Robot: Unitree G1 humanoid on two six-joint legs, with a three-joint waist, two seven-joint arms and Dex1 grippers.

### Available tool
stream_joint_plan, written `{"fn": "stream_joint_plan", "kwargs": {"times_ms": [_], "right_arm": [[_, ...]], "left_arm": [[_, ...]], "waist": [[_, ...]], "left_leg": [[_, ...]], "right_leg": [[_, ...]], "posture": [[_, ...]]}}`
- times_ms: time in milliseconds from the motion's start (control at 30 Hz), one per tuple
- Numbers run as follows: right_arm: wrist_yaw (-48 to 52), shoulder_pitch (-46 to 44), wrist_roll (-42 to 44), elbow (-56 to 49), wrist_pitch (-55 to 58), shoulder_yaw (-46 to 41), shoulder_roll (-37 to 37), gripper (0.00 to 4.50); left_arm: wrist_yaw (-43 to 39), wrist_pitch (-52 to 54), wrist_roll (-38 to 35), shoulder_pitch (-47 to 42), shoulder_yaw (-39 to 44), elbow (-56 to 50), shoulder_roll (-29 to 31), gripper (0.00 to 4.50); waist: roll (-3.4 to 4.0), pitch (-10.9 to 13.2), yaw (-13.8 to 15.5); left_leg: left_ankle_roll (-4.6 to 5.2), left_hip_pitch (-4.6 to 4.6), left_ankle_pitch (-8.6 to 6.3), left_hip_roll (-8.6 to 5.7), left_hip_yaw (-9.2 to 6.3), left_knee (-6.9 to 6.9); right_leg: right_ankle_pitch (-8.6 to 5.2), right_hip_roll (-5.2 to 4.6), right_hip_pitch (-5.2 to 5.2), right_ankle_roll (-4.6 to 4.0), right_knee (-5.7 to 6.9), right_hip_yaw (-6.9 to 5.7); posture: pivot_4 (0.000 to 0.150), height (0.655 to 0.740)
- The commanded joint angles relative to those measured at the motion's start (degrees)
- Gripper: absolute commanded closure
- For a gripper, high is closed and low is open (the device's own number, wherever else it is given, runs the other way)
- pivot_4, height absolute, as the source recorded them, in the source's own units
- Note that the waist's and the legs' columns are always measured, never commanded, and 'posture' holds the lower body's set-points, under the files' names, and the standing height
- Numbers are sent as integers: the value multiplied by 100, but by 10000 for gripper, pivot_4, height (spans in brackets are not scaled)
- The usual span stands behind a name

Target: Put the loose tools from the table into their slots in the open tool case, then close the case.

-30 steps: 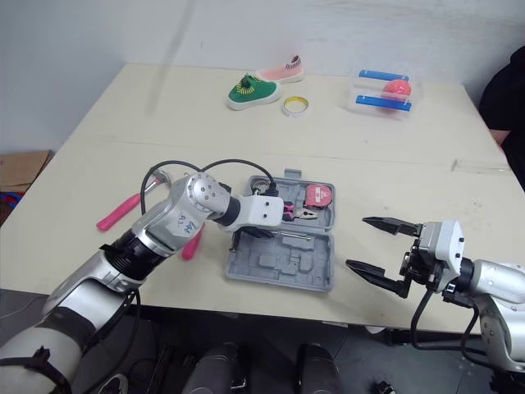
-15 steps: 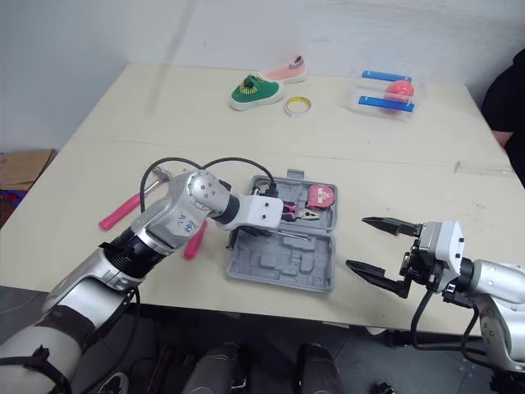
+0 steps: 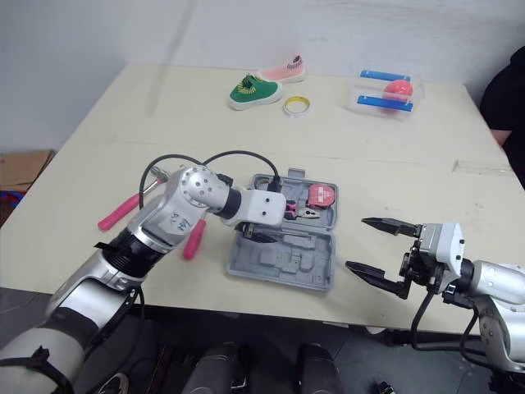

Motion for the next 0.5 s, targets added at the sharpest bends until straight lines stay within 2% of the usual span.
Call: {"fn": "stream_joint_plan", "kwargs": {"times_ms": [33, 133, 267, 300, 400, 500], "right_arm": [[7, -26, 116, -29, -40, -135, 18, 0], [-18, -34, 115, -27, -24, -135, 30, 0], [-18, 63, 89, -12, -85, -153, 75, 0], [-12, 84, 78, 3, -112, -156, 88, 0], [-18, 93, 50, 54, -169, -160, 126, 0], [-13, 96, 36, 101, -215, -172, 157, 0]], "left_arm": [[95, -2, -509, 223, 598, -363, -94, 13178], [457, -469, -965, 611, 1207, -248, -304, 22108], [832, -643, -1588, 1075, 1847, -35, -724, 41176], [897, -659, -1680, 1206, 1914, 21, -798, 44609], [1096, -594, -1862, 1492, 2018, 232, -1049, 44609], [1121, -775, -1748, 1653, 1871, 520, -1103, 44609]], "waist": [[0, 0, -4], [2, -1, 4], [2, -1, 8], [2, -1, 14], [2, -2, 13], [2, -1, 16]], "left_leg": [[0, 0, 0, 1, 1, 0], [0, 1, 0, 1, 0, 3], [0, 0, 0, 1, -1, 8], [0, 0, 0, -1, -1, 9], [2, 3, -1, -2, -2, 9], [2, 3, -1, -4, -2, 10]], "right_leg": [[0, 0, 0, 0, 1, 0], [0, -3, 1, 0, 2, 0], [1, -5, 3, 2, 5, -1], [2, -3, 3, 3, 5, -1], [3, -4, 8, 5, 3, -2], [4, -3, 8, 7, 2, -2]], "posture": [[1500, 7400], [1500, 7400], [1500, 7400], [1500, 7400], [1500, 7400], [1500, 7400]]}}
